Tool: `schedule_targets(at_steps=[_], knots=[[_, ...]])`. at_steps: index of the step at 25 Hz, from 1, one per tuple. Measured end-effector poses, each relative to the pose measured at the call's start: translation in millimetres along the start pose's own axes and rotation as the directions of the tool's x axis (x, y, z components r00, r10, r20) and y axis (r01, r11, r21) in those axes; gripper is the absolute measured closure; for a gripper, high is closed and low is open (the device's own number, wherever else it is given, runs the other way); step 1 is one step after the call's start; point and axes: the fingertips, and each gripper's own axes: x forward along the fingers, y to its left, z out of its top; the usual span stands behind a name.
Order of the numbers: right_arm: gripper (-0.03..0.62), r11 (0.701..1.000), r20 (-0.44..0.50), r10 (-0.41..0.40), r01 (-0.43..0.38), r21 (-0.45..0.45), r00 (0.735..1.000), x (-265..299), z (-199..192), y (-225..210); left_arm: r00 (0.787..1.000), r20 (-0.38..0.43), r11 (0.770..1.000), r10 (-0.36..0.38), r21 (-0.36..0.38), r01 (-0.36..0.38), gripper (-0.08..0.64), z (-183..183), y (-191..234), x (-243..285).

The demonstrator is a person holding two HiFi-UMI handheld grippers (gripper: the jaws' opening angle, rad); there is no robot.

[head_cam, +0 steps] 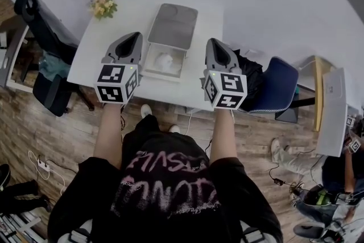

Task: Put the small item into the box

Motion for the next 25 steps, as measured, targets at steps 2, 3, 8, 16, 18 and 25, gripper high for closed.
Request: schedule_targets(at_steps=[2, 3, 8, 16, 18, 25], knots=[[0.583, 1.000, 0.002, 0.006, -0.006, -0.002, 1.000, 0, 0, 1, 1.000, 0.010, 1.000, 0.006, 0.009, -0.006, 0.558, 4, 1, -3], [0.583, 1.000, 0.001, 0.008, -0.008, -0.003, 1.000, 0, 0, 2, 1.000, 0.014, 1.000, 0.008, 0.014, -0.008, 0.558, 6, 1, -4], [0.584, 1.000, 0.004, 0.007, -0.007, -0.007, 1.000, 0, 1, 2, 0.999, 0.030, 0.999, 0.018, 0.042, -0.019, 0.558, 12, 2, -8], [0.584, 1.000, 0.012, 0.009, -0.009, -0.013, 1.000, 2, 7, 2, 0.999, 0.046, 0.999, 0.019, 0.049, -0.022, 0.558, 20, 3, -7], [0.583, 1.000, 0.014, 0.012, -0.012, -0.015, 1.000, 4, 8, 4, 0.999, 0.046, 0.998, 0.018, 0.058, -0.020, 0.558, 21, 3, -6], [0.584, 1.000, 0.019, 0.018, -0.017, -0.020, 1.000, 6, 10, 4, 0.998, 0.055, 0.998, 0.013, 0.058, -0.016, 0.558, 24, 2, -6]])
